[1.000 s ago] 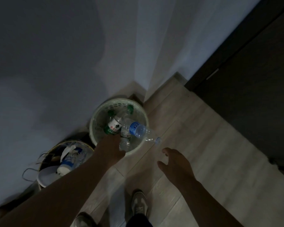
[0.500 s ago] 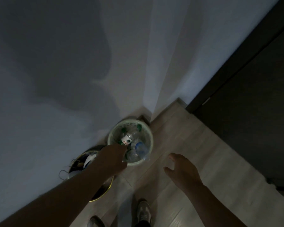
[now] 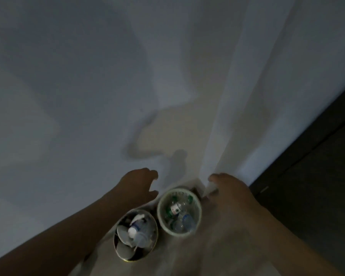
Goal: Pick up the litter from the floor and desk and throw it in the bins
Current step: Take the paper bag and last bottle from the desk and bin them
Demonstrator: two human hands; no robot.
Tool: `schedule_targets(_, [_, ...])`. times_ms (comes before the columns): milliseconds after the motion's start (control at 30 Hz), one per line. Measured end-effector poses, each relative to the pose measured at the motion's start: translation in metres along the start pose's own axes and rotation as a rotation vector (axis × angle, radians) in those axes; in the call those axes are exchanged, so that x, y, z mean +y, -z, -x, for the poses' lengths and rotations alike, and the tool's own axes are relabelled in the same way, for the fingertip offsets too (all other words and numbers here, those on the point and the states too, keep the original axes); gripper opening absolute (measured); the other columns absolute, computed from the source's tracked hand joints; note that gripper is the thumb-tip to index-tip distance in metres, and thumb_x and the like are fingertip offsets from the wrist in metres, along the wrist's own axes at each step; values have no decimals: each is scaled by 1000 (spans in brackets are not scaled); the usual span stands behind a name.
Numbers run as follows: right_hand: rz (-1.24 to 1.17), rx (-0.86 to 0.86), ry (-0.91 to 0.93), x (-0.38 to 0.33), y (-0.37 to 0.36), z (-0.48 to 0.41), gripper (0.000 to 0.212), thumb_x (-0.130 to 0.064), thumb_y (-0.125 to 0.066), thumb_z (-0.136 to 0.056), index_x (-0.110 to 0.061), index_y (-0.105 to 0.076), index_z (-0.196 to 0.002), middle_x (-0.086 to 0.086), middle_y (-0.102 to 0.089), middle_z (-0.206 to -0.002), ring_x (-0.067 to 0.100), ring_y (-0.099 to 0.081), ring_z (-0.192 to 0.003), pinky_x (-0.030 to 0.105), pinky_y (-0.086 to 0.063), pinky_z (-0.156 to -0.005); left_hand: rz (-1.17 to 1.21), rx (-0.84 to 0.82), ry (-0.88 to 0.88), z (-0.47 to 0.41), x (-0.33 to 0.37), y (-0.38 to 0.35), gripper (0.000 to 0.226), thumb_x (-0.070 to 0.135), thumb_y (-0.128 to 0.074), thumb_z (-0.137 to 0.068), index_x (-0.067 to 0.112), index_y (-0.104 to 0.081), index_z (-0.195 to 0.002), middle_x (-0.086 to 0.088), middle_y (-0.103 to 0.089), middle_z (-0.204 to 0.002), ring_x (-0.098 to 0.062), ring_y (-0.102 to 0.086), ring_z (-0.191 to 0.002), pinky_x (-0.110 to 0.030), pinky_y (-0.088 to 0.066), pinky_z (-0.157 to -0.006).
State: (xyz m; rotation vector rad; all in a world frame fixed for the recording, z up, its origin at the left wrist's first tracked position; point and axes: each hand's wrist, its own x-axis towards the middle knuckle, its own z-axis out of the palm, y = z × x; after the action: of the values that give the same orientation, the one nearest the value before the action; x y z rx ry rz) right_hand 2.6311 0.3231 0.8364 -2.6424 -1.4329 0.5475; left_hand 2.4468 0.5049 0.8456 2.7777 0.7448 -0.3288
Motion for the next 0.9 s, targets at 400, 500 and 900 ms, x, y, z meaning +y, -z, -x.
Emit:
schedule_targets(400, [115, 329, 668, -267, 175, 39, 48, -43, -58, -88, -30, -48, -133, -8, -55, -127, 13, -54, -114, 26, -43, -93, -109, 519, 302, 238, -99, 188, 47, 49, -56, -88, 31, -48, -131, 10, -57, -125, -10, -56, -110, -22, -42, -93])
schedule_targets(500, [121, 395, 853, -360, 187, 81, 47, -42, -58, -88, -32, -48, -132, -11, -55, -126, 9, -53, -113, 25, -41, -93, -149, 625, 439, 341, -129, 212, 46, 48, -56, -88, 31, -49, -130, 10, -58, -122, -10, -58, -107, -22, -44, -91])
schedule_targets(900, [80, 374, 1510, -644, 134, 270, 44, -49, -52, -90, -36, -47, -131, -16, -54, -125, 4, -52, -112, 22, -42, -93, -134, 790, 954, 674, -166, 173, 45, 49, -62, -83, 34, -54, -125, 14, -59, -118, -5, -59, -105, -19, -45, -89])
